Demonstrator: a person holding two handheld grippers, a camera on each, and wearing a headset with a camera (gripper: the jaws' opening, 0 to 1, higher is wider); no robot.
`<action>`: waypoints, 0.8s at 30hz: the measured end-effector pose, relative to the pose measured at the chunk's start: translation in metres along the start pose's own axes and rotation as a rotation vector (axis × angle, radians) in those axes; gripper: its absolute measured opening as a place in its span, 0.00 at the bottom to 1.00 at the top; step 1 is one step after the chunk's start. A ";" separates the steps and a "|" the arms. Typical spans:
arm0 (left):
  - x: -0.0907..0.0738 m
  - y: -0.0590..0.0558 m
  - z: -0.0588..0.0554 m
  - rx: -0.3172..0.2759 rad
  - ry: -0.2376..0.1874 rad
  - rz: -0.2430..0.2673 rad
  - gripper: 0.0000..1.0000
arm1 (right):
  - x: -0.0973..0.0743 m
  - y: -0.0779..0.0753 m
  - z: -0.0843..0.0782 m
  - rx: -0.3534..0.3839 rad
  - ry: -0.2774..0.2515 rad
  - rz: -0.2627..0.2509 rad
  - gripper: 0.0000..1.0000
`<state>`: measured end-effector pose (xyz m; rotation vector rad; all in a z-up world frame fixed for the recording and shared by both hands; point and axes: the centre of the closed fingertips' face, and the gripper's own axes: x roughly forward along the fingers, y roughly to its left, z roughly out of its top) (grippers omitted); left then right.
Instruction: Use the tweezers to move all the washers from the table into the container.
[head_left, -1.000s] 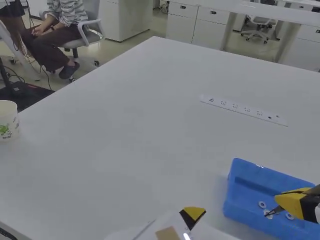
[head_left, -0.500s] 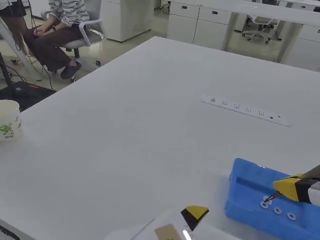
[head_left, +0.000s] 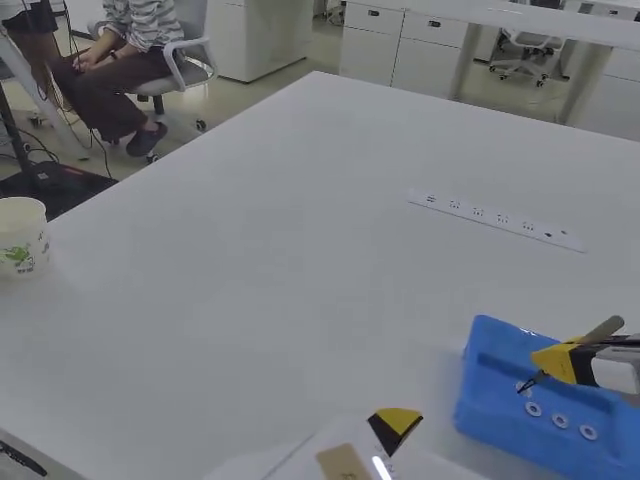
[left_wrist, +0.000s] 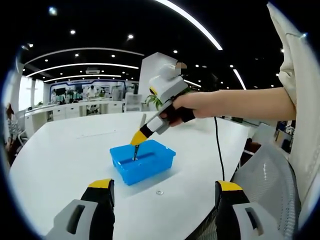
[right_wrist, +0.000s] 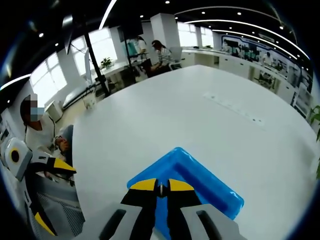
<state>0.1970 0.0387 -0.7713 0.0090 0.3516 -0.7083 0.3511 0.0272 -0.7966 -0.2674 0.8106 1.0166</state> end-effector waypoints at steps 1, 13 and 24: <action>0.000 0.000 0.000 0.000 0.002 0.001 0.84 | 0.001 -0.001 -0.001 -0.002 0.005 0.000 0.03; 0.001 0.000 -0.001 0.001 0.008 0.001 0.84 | 0.022 -0.011 -0.008 0.004 0.060 0.008 0.03; 0.001 0.000 -0.002 0.003 0.014 0.000 0.83 | 0.029 -0.015 -0.018 0.015 0.101 0.004 0.03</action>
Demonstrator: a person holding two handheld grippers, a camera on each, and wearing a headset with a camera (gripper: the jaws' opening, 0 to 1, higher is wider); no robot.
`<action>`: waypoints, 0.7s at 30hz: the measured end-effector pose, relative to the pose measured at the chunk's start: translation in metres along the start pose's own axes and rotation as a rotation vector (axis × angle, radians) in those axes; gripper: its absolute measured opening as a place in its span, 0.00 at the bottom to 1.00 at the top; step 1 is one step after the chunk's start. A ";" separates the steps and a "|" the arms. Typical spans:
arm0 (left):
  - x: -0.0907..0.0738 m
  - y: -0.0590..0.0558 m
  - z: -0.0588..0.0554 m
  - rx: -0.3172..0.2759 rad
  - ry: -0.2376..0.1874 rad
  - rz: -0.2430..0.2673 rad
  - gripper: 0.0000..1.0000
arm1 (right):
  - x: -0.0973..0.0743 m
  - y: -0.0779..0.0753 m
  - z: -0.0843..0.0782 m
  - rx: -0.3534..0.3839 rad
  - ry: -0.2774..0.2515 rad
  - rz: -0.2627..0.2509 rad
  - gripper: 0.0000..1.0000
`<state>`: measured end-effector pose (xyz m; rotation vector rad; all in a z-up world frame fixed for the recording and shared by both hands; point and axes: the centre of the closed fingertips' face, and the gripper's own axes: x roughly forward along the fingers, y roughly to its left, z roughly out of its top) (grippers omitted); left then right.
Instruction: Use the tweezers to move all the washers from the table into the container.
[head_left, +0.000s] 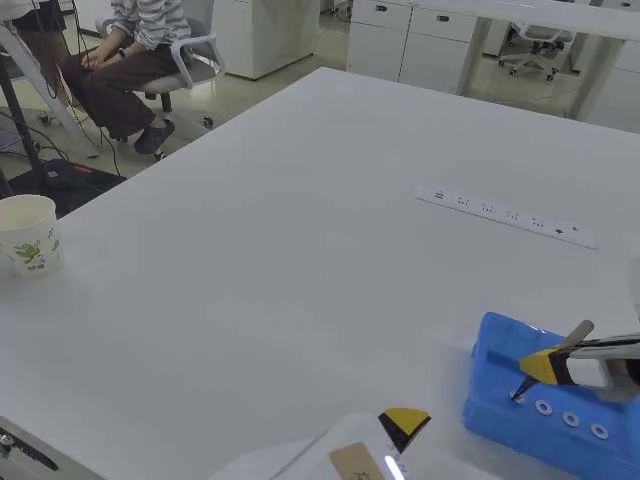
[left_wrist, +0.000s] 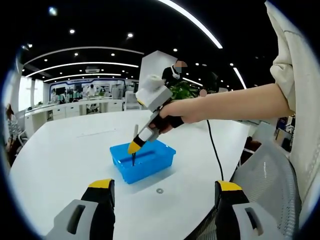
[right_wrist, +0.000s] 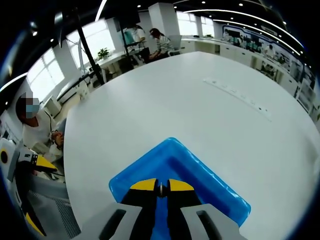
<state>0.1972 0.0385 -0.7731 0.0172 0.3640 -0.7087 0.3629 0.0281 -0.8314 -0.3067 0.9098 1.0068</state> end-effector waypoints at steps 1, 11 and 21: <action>0.000 0.000 0.000 0.001 0.000 0.001 0.83 | 0.000 0.000 0.000 0.001 0.000 0.000 0.03; 0.000 0.000 -0.001 0.001 0.008 -0.001 0.83 | 0.001 0.001 -0.002 -0.011 0.004 -0.001 0.03; 0.000 0.000 -0.002 0.003 0.008 -0.001 0.83 | -0.005 0.004 0.003 -0.005 -0.021 0.000 0.03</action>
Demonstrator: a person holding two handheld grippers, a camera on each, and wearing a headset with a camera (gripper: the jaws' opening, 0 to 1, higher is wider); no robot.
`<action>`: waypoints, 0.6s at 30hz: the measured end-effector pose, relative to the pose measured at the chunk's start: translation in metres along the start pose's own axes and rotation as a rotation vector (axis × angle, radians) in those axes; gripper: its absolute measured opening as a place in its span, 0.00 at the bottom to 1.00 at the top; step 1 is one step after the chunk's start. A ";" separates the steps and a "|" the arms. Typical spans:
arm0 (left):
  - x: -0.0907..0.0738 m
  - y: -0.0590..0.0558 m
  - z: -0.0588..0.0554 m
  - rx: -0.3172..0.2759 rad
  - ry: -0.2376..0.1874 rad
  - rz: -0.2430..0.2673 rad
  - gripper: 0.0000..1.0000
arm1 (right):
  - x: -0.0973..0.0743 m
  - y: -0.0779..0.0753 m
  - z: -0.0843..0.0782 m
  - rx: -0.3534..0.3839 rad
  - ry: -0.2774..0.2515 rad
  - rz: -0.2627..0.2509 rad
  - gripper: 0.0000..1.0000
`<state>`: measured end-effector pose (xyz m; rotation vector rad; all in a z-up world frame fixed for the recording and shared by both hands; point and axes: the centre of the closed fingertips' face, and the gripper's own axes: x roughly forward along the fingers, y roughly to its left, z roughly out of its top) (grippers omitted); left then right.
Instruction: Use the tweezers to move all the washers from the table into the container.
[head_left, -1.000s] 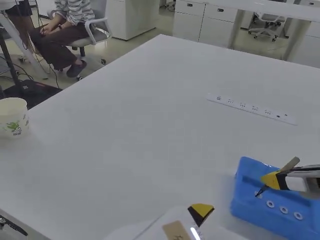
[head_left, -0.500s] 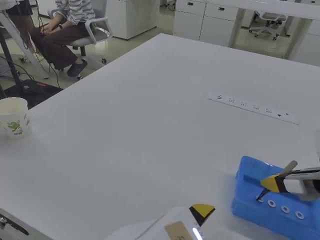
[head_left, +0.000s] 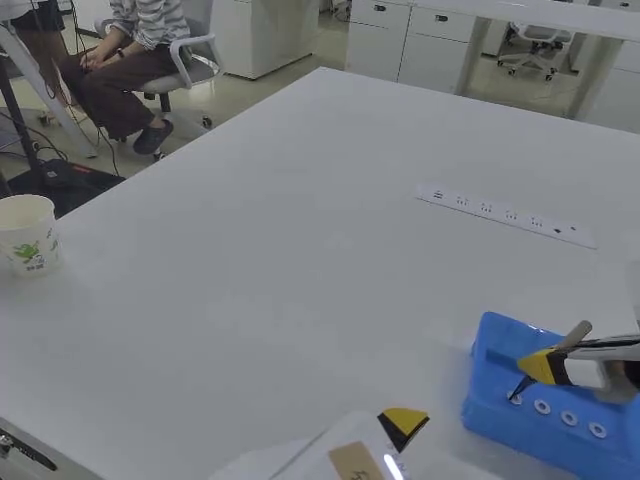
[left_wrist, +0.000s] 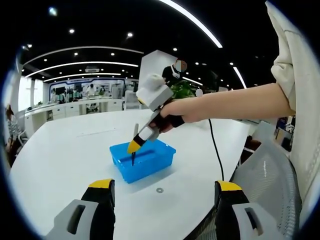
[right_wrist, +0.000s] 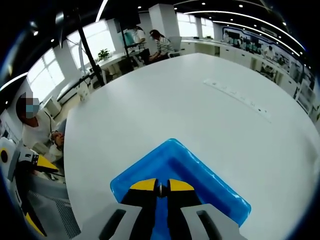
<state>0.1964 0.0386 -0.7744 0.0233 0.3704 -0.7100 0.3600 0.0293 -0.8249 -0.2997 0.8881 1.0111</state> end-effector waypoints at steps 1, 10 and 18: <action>0.000 0.000 0.000 -0.001 0.000 -0.001 0.83 | -0.001 0.000 0.001 0.000 -0.002 0.001 0.03; 0.000 -0.001 0.000 -0.001 -0.001 -0.001 0.83 | -0.011 0.008 0.005 -0.011 -0.024 0.003 0.03; -0.001 -0.001 -0.001 0.000 0.001 -0.002 0.83 | -0.027 0.018 0.009 -0.026 -0.057 0.005 0.03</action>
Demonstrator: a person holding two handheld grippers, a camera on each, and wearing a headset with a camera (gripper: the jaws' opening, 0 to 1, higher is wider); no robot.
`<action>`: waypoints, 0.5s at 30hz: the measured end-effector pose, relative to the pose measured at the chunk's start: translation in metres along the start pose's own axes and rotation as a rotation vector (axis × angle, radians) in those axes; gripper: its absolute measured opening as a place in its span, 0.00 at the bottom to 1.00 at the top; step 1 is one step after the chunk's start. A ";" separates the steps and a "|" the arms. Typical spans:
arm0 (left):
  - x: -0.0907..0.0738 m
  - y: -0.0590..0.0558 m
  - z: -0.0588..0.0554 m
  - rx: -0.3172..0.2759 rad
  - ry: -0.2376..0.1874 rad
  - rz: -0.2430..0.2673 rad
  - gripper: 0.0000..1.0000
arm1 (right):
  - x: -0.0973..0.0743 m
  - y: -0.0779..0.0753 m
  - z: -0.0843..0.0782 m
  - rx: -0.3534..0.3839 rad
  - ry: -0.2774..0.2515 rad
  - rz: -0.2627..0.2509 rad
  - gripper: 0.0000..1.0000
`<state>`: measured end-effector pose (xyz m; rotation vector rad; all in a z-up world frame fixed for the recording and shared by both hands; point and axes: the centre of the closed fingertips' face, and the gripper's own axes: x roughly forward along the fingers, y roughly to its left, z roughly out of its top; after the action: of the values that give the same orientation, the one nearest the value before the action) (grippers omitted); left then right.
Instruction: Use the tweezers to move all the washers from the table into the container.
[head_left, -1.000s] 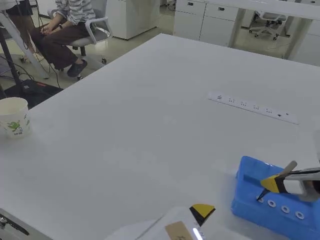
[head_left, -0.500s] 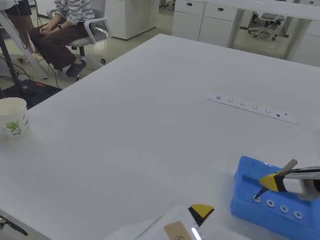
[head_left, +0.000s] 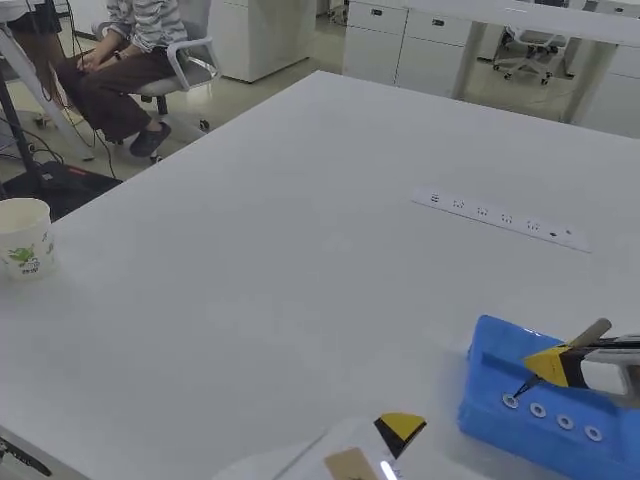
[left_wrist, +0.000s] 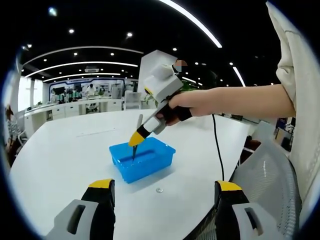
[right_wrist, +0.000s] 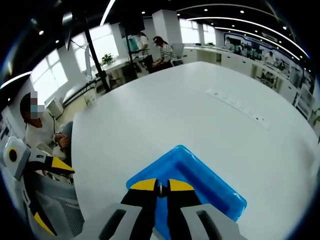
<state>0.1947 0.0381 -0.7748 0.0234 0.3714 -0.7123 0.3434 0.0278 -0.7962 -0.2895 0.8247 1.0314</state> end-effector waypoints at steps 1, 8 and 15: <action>0.000 0.000 0.000 0.000 0.000 -0.001 0.83 | -0.002 0.001 0.000 -0.001 -0.001 0.001 0.03; 0.000 0.001 0.000 -0.006 -0.001 -0.002 0.83 | -0.017 0.013 0.006 -0.021 -0.029 0.013 0.03; 0.001 0.001 -0.001 -0.004 0.002 -0.002 0.83 | -0.029 0.024 0.007 -0.028 -0.047 0.024 0.03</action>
<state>0.1955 0.0383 -0.7756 0.0200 0.3748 -0.7136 0.3190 0.0255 -0.7670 -0.2781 0.7733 1.0692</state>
